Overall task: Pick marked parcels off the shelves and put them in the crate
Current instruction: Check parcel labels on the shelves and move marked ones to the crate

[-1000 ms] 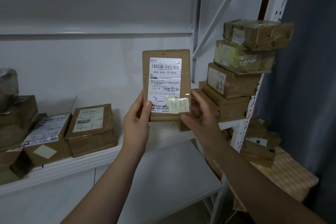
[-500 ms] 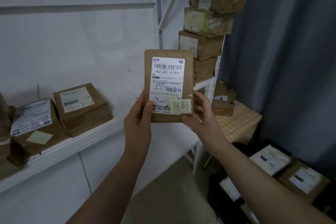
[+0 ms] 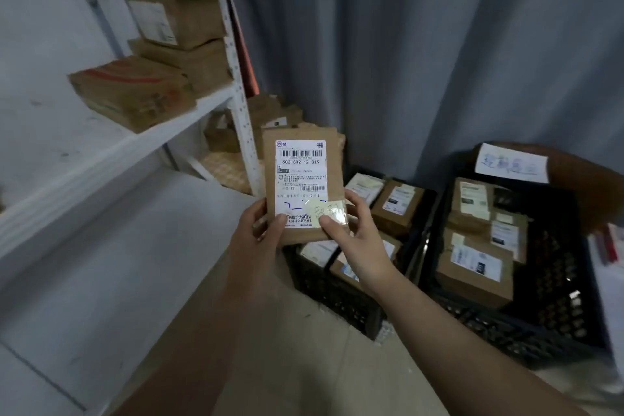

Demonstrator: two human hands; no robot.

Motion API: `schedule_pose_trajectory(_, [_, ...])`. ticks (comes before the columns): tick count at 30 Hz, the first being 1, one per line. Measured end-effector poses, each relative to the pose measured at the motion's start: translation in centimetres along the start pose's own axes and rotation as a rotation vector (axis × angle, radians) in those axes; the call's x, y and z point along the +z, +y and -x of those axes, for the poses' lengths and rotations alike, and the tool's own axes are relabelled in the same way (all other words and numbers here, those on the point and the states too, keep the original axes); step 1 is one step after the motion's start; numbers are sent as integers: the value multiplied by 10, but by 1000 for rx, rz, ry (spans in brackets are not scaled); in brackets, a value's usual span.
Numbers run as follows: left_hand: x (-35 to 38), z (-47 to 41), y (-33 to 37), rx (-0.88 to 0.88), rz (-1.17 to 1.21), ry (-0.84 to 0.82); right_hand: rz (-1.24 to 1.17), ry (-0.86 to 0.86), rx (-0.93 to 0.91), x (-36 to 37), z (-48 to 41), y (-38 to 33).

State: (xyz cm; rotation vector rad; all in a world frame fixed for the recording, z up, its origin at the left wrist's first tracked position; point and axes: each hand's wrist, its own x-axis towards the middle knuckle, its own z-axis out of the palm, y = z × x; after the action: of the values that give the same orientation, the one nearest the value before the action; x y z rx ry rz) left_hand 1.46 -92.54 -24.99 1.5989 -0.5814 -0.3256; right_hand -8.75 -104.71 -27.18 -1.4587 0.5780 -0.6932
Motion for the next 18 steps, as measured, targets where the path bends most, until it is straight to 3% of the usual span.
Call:
schedule_pose_trajectory(4, [78,16,-7,-9,-77,-168,-6,130,57,-80,18,16])
schedule_pose_trajectory(10, [217,50,-19,-90,-74,-275,16,288,115,-215,42,24])
schedule_pose_trajectory(18, [356,73,-21,-146,-82,-437,29,374,235,-362,47,44])
